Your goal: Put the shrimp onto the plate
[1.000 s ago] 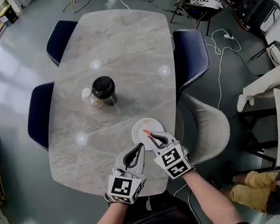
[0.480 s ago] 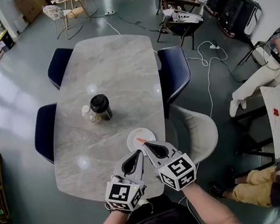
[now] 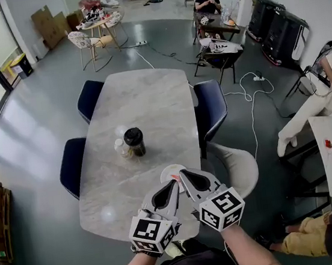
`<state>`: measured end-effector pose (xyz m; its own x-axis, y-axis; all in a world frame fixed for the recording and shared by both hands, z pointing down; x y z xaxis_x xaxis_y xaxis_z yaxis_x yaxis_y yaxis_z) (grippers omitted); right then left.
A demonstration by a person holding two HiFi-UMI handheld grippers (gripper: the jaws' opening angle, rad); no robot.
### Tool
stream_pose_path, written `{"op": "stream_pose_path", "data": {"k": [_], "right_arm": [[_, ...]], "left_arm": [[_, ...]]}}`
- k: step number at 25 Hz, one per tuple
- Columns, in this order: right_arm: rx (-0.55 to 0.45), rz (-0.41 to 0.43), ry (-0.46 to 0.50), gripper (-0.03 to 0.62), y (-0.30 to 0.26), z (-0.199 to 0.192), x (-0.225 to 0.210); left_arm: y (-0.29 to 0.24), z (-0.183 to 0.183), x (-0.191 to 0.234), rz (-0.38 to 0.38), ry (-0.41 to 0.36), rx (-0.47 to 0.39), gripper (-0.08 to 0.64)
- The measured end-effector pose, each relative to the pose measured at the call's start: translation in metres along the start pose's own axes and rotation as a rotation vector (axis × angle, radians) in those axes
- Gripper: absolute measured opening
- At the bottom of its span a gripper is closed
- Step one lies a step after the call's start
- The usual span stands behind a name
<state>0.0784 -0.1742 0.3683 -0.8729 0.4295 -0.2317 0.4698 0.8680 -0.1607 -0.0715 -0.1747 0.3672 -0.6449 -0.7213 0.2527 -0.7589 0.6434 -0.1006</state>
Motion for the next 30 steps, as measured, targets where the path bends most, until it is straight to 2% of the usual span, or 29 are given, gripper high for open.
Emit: {"op": "stream_pose_path", "data": {"k": [6, 14, 30], "right_arm": [[-0.068, 0.031, 0.013, 0.002, 0.016, 0.031, 0.023], [-0.124, 0.054, 0.032, 0.002, 0.034, 0.052, 0.042], [-0.161, 0.06, 0.083, 0.0, 0.052, 0.062, 0.051]], "left_arm": [[0.018, 0.027, -0.011, 0.007, -0.01, -0.04, 0.006], [0.035, 0.053, -0.025, 0.009, -0.031, -0.081, 0.007], [0.041, 0.061, -0.043, -0.01, -0.064, -0.127, 0.006]]}}
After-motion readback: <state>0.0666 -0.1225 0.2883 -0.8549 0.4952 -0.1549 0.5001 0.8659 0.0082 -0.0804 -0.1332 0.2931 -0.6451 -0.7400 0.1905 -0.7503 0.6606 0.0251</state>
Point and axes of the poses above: the fingertips, and each gripper's own axes: y backward along the fingers, x to its left, z out of its top, the point moved 10 cm from there along y, backward along the fingers, and after that the axes turned 2 degrees about -x, right-handed, at the moved point
